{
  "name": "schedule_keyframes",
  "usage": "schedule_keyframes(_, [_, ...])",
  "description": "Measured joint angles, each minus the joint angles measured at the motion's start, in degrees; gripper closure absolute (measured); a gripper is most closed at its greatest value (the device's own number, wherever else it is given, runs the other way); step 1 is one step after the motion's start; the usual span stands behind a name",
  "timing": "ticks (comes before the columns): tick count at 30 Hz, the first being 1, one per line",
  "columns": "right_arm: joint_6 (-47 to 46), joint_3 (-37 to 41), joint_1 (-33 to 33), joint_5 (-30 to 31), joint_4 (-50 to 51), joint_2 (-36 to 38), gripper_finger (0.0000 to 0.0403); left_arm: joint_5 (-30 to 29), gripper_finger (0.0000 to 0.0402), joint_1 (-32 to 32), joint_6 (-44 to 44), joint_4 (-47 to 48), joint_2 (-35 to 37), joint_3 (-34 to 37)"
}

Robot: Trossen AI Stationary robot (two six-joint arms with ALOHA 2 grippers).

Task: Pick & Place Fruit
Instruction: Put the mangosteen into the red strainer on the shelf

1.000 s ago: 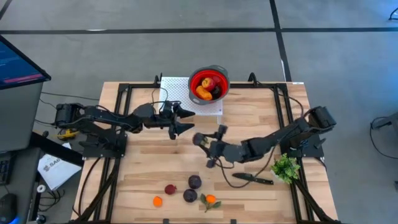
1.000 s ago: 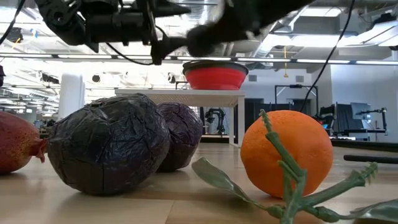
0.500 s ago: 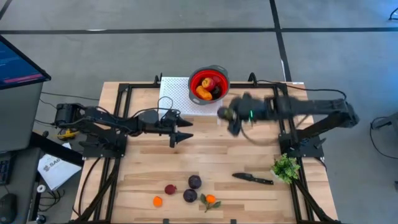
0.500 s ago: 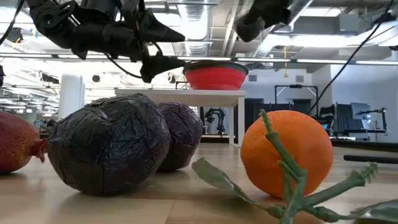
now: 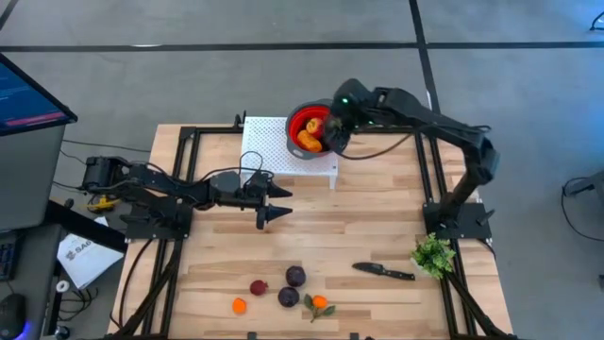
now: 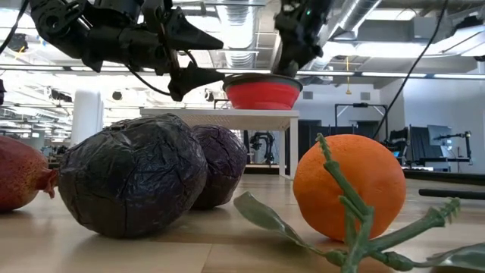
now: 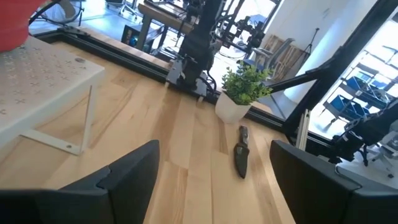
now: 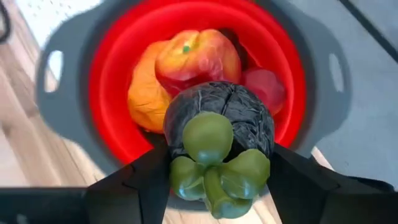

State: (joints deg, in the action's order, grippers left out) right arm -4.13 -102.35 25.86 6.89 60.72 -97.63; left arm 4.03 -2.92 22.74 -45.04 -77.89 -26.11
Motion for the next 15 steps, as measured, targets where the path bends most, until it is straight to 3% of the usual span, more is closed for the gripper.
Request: schedule_keyframes(15, [1.34, -0.59, 1.91, 0.02, 2.24, -2.9, 0.0139, 0.02, 0.0105, 0.03, 0.0, -0.02, 0.02, 0.0])
